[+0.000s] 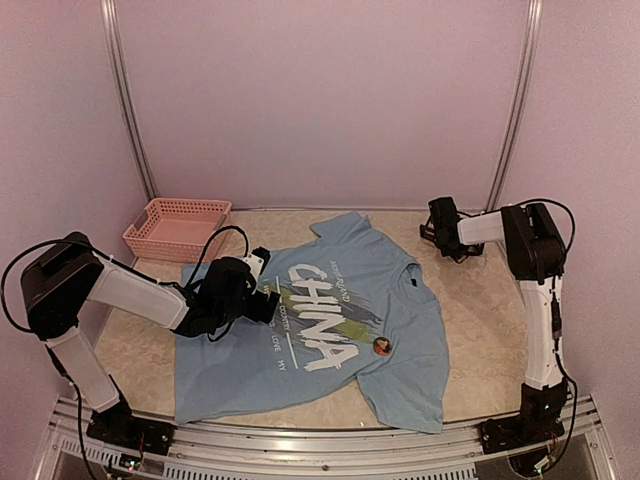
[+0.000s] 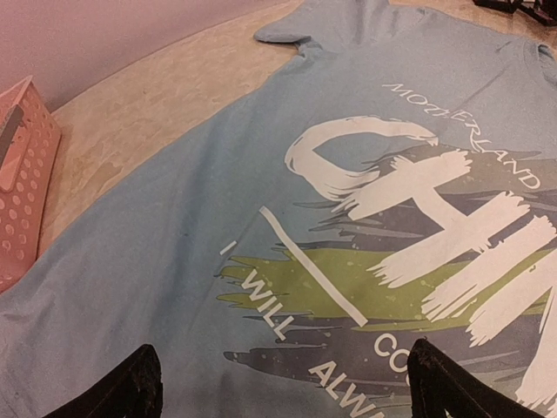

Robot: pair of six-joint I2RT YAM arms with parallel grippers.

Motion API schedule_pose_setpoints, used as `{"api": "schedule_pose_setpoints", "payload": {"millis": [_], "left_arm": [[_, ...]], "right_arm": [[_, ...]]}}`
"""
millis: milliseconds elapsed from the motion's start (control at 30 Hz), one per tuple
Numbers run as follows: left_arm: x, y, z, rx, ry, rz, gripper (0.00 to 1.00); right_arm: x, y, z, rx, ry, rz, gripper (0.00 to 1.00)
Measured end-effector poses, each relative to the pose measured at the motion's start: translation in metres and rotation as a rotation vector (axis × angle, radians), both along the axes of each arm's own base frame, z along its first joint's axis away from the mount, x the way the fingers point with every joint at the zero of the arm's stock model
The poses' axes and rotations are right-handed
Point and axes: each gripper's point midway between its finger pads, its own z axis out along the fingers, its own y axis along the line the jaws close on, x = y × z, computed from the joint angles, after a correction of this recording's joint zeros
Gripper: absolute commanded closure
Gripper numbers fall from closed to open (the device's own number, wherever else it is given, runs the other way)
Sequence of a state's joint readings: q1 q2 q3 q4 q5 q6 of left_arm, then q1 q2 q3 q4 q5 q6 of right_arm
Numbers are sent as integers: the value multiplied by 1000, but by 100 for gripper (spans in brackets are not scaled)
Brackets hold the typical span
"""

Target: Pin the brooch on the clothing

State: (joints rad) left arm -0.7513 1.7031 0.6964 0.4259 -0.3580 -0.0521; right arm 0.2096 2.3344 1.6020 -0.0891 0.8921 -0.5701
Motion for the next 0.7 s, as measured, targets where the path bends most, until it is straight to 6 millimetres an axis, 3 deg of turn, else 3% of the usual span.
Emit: {"api": "schedule_pose_setpoints", "payload": {"millis": [333, 567, 633, 700], "left_arm": [[0, -1, 2, -4, -3, -4, 7], [-5, -7, 13, -11, -25, -18, 7], [-7, -11, 20, -17, -38, -27, 7], [-10, -15, 28, -27, -54, -40, 7]], "right_arm": [[-6, 20, 72, 75, -134, 26, 100], [-22, 31, 77, 111, -111, 39, 100], [-31, 42, 87, 137, -102, 64, 100], [-39, 66, 111, 207, -118, 129, 100]]}}
